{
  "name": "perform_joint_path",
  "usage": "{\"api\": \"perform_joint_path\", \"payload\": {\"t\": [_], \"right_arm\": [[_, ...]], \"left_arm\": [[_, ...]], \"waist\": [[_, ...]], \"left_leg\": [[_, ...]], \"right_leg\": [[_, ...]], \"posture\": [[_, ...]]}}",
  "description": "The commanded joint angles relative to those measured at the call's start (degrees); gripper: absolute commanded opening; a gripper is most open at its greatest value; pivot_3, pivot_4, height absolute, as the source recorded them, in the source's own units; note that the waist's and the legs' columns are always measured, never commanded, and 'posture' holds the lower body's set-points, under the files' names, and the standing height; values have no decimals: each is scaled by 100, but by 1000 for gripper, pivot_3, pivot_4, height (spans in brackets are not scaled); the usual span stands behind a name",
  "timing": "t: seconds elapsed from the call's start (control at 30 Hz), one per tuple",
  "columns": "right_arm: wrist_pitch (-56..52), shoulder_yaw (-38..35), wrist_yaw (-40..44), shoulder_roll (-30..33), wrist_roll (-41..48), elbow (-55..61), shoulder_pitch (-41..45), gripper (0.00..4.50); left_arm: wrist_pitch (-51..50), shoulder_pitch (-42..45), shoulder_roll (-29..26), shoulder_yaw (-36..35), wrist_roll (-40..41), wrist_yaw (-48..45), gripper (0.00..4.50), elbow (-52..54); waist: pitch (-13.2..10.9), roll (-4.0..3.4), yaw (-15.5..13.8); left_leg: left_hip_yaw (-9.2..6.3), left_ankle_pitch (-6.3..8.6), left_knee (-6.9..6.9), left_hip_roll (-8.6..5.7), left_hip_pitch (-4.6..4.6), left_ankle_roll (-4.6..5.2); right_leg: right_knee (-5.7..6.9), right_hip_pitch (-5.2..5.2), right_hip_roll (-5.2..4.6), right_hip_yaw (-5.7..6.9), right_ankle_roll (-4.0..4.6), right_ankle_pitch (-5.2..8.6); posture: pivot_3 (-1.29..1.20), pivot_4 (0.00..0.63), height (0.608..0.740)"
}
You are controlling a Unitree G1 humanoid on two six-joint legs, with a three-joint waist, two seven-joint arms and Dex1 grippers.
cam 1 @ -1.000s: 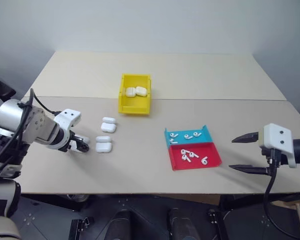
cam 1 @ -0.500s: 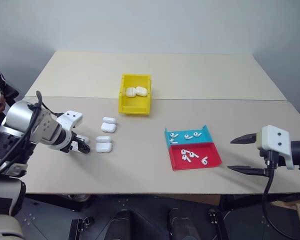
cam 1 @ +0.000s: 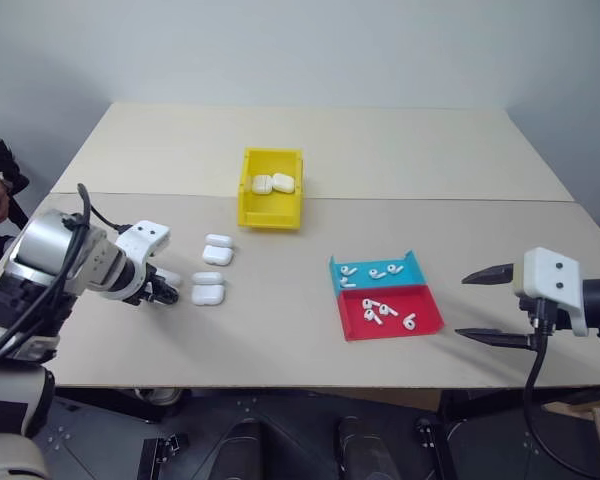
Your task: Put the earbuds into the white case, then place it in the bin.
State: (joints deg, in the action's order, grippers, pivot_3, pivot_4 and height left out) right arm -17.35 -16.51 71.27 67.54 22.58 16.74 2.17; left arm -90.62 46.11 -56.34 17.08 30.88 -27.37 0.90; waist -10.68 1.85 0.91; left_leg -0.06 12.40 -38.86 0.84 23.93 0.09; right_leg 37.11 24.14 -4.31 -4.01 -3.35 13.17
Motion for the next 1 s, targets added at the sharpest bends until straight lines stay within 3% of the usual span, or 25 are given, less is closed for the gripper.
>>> {"api": "perform_joint_path", "payload": {"t": [0.03,0.2,0.3,0.37,0.43,0.57,0.7,0.8,0.93,1.0], "right_arm": [[-154,-127,115,277,135,94,424,4500],[-530,436,112,515,146,425,1317,4500],[-606,853,415,601,236,611,1717,4500],[-797,1286,483,594,109,703,2115,4500],[-865,1658,560,504,21,770,2495,4500],[738,2459,1151,498,-1033,614,2837,4500],[1871,3072,1923,115,-1372,12,3450,4500],[2856,3777,2123,69,-1575,-513,3982,4500],[3815,4628,2123,-132,-1992,-1284,4626,4500],[4073,4948,2123,-317,-2189,-1629,4855,4127]], "left_arm": [[376,-179,-264,-794,39,-130,2779,1054],[1498,-1199,-496,-2066,451,-941,2779,2435],[3106,-2229,-355,-2751,302,-1538,2779,3104],[3506,-2532,-264,-2820,334,-1751,2779,3201],[4618,-2973,30,-2873,72,-2001,2779,3250],[6341,-3606,954,-2860,-46,-2376,2779,3185],[7719,-3938,1616,-2680,-203,-2880,2779,2833],[8301,-4096,1958,-2605,-211,-3066,2779,2526],[8503,-4250,2008,-2490,-284,-3195,2779,2310],[8546,-4365,1982,-2468,-250,-3272,2779,2316]], "waist": [[0,0,18],[0,-1,79],[0,-1,69],[0,-1,47],[0,-3,28],[1,-2,-22],[1,-2,-14],[1,-3,17],[1,-3,36],[1,-3,49]], "left_leg": [[-1,0,-2,0,3,0],[3,0,3,5,-1,0],[4,0,6,4,-4,0],[6,0,3,4,-5,0],[10,0,-1,5,-6,0],[15,0,0,7,-9,0],[17,0,-4,6,2,0],[22,0,-2,8,-10,0],[21,0,-2,12,-13,0],[20,0,-1,12,-13,0]], "right_leg": [[0,2,0,1,0,0],[-3,5,-1,-1,2,-3],[-4,2,-5,1,4,-3],[-7,0,-7,1,5,-4],[-7,0,-8,1,7,-5],[-15,-3,-7,3,8,-5],[-21,3,-9,2,2,-11],[-20,-5,-8,0,5,-14],[-16,-4,-6,1,7,-14],[-16,-3,-5,1,7,-14]], "posture": [[0,150,740],[0,150,740],[0,150,740],[0,150,740],[0,150,740],[0,150,740],[0,150,740],[0,150,740],[0,150,740],[0,150,740]]}}
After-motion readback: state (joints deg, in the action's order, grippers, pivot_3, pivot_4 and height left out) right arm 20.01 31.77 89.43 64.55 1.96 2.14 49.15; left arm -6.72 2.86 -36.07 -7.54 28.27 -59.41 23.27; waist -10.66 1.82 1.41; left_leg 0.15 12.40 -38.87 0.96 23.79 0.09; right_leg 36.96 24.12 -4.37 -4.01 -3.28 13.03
